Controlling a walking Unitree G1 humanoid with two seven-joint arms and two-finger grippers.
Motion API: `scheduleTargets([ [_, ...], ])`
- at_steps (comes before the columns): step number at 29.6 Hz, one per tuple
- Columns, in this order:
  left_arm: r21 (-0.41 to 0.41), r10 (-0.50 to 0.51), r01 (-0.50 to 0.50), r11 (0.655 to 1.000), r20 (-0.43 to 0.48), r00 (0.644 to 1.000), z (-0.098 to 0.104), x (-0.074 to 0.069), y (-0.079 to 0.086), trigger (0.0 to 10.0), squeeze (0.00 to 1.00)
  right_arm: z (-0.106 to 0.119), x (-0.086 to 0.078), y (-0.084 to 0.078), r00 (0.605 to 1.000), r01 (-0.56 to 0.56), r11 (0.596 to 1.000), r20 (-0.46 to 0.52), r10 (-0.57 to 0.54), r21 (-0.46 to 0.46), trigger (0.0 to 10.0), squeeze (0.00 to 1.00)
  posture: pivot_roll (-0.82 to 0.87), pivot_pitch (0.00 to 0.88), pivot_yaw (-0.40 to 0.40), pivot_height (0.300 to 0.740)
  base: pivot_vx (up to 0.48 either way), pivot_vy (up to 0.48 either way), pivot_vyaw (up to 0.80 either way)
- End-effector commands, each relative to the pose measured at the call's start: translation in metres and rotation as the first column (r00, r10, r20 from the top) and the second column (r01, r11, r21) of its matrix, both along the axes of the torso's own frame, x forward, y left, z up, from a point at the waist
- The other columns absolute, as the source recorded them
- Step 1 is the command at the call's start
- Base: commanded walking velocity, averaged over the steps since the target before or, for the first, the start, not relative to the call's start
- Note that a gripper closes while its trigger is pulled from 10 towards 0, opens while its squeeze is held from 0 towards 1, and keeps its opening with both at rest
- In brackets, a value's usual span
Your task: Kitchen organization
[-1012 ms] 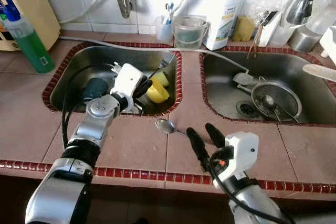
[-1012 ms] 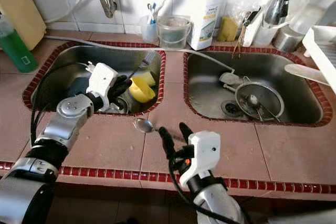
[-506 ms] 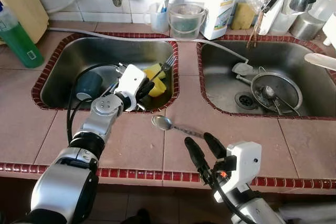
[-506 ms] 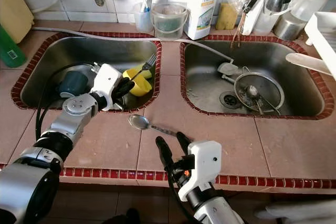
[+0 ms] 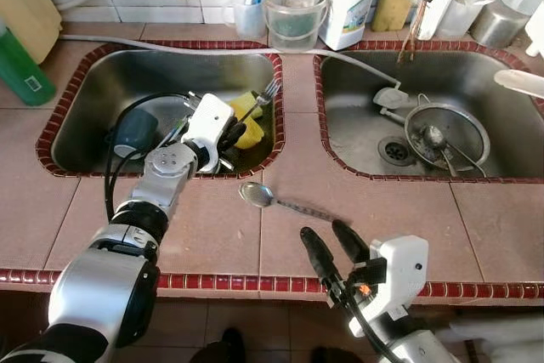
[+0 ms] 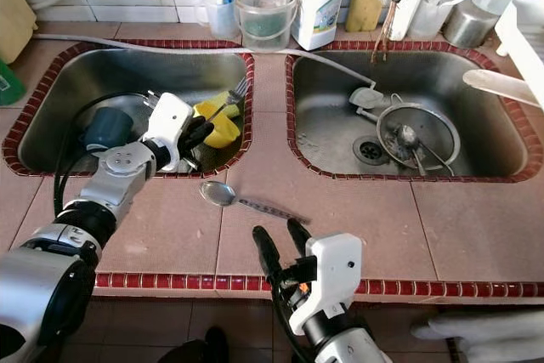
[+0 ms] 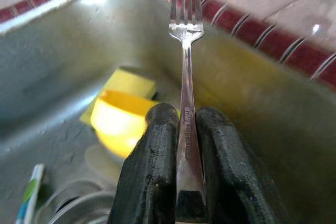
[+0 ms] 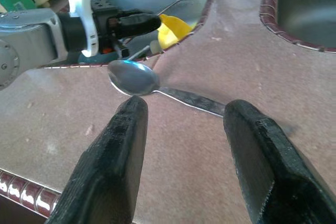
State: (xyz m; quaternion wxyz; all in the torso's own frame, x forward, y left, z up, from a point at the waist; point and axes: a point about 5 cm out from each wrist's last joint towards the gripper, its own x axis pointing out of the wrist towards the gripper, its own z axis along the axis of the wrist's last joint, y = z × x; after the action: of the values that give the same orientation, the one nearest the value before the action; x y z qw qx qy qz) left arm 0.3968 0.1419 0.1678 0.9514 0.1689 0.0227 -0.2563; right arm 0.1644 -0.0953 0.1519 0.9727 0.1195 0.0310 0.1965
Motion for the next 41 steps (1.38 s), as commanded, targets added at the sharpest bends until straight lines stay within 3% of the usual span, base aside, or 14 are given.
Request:
scheduleTargets([
  [1,0.019,0.01,-0.01,1.0,0.012,1.0,0.005,0.002,0.005,10.0,0.0,0.005,-0.004,-0.002,1.0,0.014,1.0,0.012,-0.014,0.004,10.0,0.0,-0.27,0.268,0.061,0.74,0.0,0.0,0.0],
  [14,0.019,0.029,-0.029,0.999,0.001,1.0,0.008,0.003,0.015,10.0,0.0,0.006,-0.004,-0.001,0.999,0.028,0.999,0.017,-0.028,0.015,10.0,0.0,-0.26,0.268,0.064,0.74,0.0,0.0,0.0],
  [15,0.01,0.027,-0.027,1.0,-0.005,1.0,0.008,0.003,0.015,10.0,0.13,0.006,-0.004,-0.001,0.999,0.027,1.0,0.018,-0.027,0.015,10.0,0.0,-0.26,0.268,0.064,0.74,0.0,0.0,0.0],
  [16,0.004,0.025,-0.025,1.0,-0.01,1.0,0.008,0.003,0.015,10.0,0.44,0.006,-0.004,-0.001,0.999,0.026,1.0,0.018,-0.027,0.015,10.0,0.0,-0.26,0.268,0.064,0.74,0.0,0.0,0.0],
  [17,0.005,0.007,-0.007,1.0,-0.015,1.0,0.007,0.003,0.014,10.0,1.0,0.006,-0.005,-0.001,1.0,0.025,1.0,0.017,-0.025,0.016,10.0,0.0,-0.26,0.268,0.062,0.74,0.0,0.0,0.0],
  [41,-0.009,0.019,-0.02,1.0,-0.012,1.0,0.007,0.001,0.024,10.0,1.0,0.005,0.002,0.003,0.999,0.016,0.999,0.028,-0.017,0.029,10.0,0.0,-0.23,0.249,0.068,0.74,0.0,0.0,0.0],
])
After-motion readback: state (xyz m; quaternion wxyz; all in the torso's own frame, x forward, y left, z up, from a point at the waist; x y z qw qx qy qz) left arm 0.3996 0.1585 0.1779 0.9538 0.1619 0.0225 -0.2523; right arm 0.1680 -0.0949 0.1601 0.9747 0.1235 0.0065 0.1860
